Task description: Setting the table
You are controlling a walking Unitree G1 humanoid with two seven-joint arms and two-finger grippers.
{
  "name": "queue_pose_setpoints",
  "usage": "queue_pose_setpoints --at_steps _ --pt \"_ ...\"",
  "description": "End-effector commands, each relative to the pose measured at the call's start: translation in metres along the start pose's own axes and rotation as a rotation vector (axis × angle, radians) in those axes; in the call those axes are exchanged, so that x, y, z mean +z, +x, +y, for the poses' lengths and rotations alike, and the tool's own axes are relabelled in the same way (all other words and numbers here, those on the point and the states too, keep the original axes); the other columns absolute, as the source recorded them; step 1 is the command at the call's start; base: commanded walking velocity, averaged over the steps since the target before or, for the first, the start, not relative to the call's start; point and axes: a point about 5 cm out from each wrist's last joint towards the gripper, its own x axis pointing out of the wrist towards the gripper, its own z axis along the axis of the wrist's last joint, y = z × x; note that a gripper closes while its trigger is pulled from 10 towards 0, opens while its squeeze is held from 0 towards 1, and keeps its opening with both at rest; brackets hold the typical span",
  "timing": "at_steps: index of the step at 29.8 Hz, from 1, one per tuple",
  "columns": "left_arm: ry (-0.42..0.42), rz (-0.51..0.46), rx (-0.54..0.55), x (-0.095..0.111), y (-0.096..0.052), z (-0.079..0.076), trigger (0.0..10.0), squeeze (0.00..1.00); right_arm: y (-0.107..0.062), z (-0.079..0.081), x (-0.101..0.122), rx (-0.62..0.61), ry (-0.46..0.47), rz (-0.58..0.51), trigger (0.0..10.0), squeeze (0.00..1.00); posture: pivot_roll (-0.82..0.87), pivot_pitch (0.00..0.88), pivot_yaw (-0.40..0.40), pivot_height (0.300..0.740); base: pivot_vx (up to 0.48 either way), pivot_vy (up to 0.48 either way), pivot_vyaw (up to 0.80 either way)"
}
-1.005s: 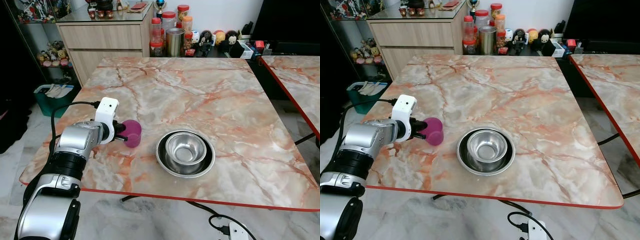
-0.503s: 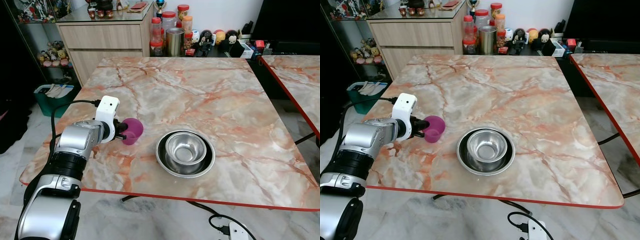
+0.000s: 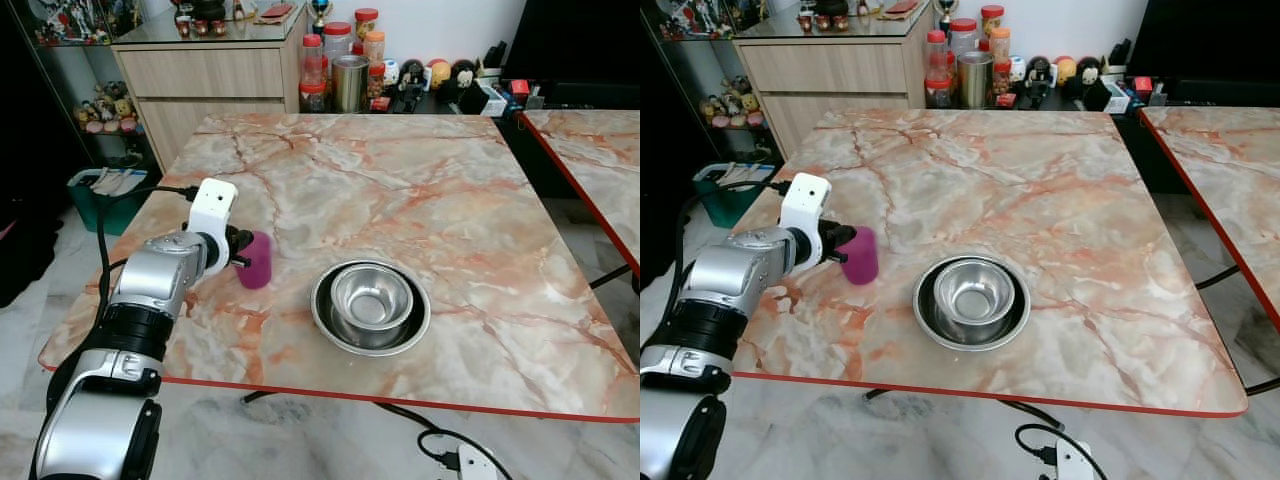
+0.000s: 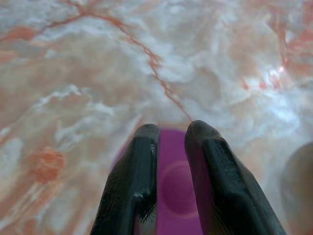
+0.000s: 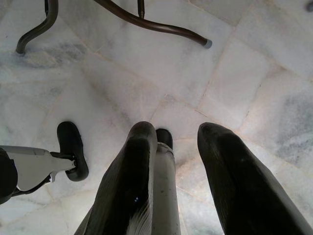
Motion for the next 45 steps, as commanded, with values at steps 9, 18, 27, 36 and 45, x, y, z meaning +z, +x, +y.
queue_pose_setpoints --at_steps 9,18,27,36,45 --pt "0.027 -0.095 0.047 0.013 -0.005 0.004 10.0 0.00 0.000 0.001 0.001 0.001 0.015 0.000 10.0 0.00 0.08 0.000 0.032 0.728 0.000 0.000 0.00" --pt "0.019 -0.129 0.079 0.009 -0.007 0.006 10.0 0.00 0.000 0.001 0.000 0.000 0.016 0.000 10.0 0.00 0.07 0.000 0.035 0.728 0.000 0.000 0.00" --pt "0.033 -0.252 0.254 0.002 -0.020 0.029 10.0 0.00 0.000 0.001 -0.001 -0.001 0.018 -0.001 10.0 0.00 0.07 0.000 0.041 0.728 0.000 0.000 0.00" --pt "0.072 -0.269 0.627 -0.031 -0.052 0.087 10.0 0.00 0.000 0.001 -0.001 -0.004 0.022 -0.004 10.0 0.00 0.07 0.000 0.042 0.728 0.000 0.000 0.00" --pt "0.094 -0.134 0.950 -0.081 -0.088 0.136 10.0 0.00 0.000 0.001 -0.002 -0.003 0.022 -0.004 10.0 0.00 0.07 0.000 0.045 0.728 0.000 0.000 0.00"
